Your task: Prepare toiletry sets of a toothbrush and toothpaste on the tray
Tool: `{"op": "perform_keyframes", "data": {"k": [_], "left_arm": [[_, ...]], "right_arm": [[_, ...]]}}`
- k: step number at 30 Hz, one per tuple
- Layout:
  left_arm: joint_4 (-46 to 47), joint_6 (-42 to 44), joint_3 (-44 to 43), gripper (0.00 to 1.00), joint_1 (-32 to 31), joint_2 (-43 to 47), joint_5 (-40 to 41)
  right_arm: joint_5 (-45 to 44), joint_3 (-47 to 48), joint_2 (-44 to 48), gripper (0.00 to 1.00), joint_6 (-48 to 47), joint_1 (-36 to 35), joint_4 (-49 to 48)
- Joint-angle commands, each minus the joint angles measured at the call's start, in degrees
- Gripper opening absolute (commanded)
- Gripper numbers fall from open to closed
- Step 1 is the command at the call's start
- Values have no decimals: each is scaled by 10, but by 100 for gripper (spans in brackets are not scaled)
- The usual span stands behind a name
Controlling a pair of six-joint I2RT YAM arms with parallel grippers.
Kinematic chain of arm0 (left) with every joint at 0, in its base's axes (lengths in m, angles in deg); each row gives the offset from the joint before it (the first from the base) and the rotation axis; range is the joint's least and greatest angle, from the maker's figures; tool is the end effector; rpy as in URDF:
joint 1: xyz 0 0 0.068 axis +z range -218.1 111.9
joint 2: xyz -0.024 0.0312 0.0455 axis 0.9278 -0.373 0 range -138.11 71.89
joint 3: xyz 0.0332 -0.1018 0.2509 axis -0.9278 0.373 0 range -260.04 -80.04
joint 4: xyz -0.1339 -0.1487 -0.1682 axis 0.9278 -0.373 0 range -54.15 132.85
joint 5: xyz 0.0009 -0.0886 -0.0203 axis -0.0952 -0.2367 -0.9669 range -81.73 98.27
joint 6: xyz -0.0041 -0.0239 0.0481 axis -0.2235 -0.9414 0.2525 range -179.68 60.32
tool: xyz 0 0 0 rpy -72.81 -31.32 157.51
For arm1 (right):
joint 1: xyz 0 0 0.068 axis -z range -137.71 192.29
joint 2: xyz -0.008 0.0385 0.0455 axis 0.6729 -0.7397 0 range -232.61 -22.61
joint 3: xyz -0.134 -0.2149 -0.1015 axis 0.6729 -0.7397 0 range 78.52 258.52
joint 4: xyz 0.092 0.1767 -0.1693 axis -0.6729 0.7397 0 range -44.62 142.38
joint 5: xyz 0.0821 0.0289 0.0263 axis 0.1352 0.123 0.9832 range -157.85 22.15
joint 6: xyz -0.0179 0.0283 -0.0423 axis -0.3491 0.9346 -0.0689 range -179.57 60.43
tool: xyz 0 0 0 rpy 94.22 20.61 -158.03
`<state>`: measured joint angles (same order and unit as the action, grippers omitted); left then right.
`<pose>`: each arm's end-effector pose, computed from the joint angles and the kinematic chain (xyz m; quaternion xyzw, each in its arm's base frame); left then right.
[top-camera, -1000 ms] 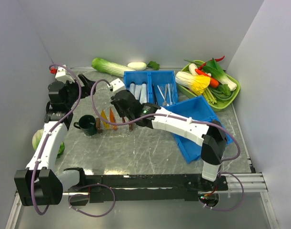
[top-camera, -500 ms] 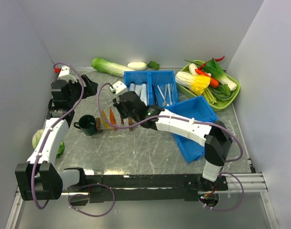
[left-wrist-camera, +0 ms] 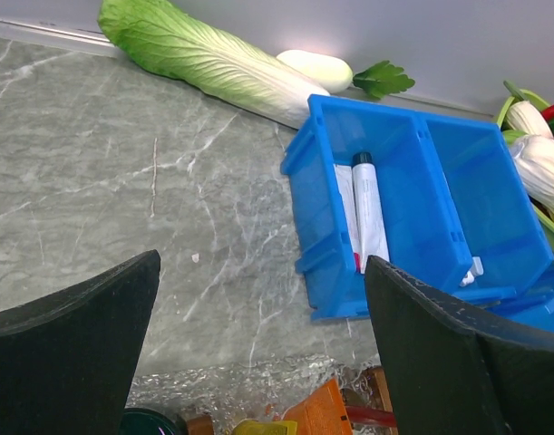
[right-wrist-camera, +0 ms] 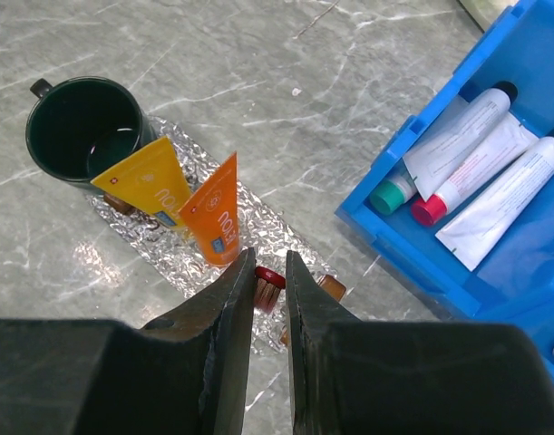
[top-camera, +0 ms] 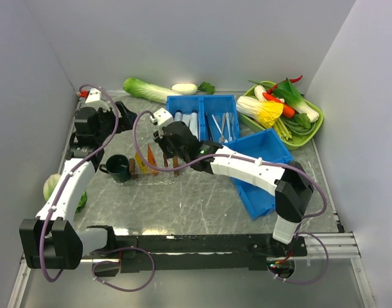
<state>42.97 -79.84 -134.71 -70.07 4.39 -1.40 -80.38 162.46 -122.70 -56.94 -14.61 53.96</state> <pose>0.2771 -0.0155 0.3375 -0.0711 0.7768 -0.1840 0.5981 0.2342 0.3452 0.3173 -0.3295 0.7718 0.1864 0.5110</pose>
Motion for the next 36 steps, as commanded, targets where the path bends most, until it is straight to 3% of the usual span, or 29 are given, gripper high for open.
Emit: {"op": "perform_keyframes", "data": {"k": [1, 36], "left_arm": [[5, 10, -25, 99, -4, -4, 5], [8, 9, -27, 99, -6, -7, 2]], "right_arm": [[4, 26, 14, 0, -4, -7, -17], [2, 26, -34, 0, -11, -8, -6]]}}
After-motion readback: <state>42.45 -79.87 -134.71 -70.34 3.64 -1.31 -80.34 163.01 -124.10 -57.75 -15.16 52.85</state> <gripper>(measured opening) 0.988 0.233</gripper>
